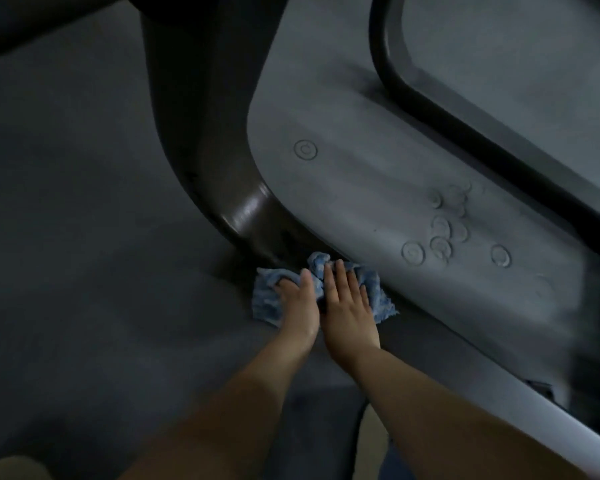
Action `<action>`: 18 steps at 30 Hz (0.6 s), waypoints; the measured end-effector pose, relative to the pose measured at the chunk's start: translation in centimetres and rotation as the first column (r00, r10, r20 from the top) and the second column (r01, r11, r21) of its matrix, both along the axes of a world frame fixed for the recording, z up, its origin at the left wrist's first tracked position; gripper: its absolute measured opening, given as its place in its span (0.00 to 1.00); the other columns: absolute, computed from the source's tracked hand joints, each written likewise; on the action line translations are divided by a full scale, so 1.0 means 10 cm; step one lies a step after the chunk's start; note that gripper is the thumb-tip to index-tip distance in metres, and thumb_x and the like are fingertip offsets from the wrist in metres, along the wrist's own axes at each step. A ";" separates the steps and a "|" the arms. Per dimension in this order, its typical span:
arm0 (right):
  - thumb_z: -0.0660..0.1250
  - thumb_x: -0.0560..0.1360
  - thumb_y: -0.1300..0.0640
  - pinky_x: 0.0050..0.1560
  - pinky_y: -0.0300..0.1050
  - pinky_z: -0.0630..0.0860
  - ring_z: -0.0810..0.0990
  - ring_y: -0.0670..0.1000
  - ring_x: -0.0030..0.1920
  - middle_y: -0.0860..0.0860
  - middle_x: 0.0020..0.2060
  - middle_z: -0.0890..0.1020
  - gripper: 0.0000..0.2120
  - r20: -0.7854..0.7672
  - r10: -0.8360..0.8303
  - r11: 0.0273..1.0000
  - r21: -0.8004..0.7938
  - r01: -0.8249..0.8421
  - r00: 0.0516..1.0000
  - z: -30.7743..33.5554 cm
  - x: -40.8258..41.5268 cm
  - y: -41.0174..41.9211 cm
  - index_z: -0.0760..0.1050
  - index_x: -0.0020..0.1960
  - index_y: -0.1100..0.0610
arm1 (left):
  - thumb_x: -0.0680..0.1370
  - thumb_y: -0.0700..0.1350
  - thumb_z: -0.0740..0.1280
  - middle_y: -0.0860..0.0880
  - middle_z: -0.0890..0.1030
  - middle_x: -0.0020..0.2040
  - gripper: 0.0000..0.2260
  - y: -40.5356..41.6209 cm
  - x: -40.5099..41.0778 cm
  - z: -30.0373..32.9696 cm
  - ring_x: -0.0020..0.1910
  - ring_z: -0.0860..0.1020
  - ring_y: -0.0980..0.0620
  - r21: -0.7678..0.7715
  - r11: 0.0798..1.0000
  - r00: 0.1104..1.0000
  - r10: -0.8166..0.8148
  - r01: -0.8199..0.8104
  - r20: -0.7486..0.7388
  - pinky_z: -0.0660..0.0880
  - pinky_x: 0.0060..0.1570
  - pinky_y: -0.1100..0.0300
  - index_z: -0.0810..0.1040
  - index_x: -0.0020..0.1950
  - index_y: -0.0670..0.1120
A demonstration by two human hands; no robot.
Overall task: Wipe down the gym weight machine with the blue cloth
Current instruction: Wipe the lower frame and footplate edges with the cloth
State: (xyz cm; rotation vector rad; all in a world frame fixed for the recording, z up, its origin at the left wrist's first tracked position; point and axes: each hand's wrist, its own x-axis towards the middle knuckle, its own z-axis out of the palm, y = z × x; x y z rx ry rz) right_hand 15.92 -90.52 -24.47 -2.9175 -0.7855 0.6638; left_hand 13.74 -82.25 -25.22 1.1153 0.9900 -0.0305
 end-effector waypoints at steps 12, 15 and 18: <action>0.54 0.81 0.58 0.74 0.55 0.44 0.40 0.57 0.76 0.54 0.76 0.38 0.33 0.022 -0.406 0.904 -0.137 0.405 0.914 0.13 -0.31 -0.95 0.36 0.77 0.55 | 0.59 0.74 0.62 0.42 0.77 0.62 0.47 -0.86 -0.27 -0.08 0.59 0.77 0.46 -0.542 0.823 0.982 -0.188 0.170 0.022 0.74 0.59 0.52 0.71 0.67 0.43; 0.55 0.80 0.59 0.73 0.58 0.44 0.40 0.58 0.76 0.55 0.76 0.38 0.35 0.004 -0.347 0.930 -0.127 0.345 0.938 0.15 -0.22 -0.69 0.35 0.77 0.55 | 0.55 0.76 0.64 0.41 0.74 0.67 0.53 -0.67 -0.30 -0.05 0.62 0.75 0.43 -0.492 0.862 0.993 -0.111 0.122 0.052 0.72 0.62 0.49 0.68 0.70 0.43; 0.62 0.76 0.58 0.73 0.61 0.42 0.38 0.59 0.75 0.55 0.75 0.35 0.42 -0.049 -0.238 0.967 -0.104 0.232 0.970 0.19 -0.08 -0.33 0.34 0.76 0.53 | 0.74 0.71 0.48 0.45 0.60 0.75 0.39 -0.38 -0.26 0.13 0.73 0.61 0.43 -0.342 0.930 0.989 -0.098 0.132 0.113 0.59 0.71 0.48 0.56 0.76 0.45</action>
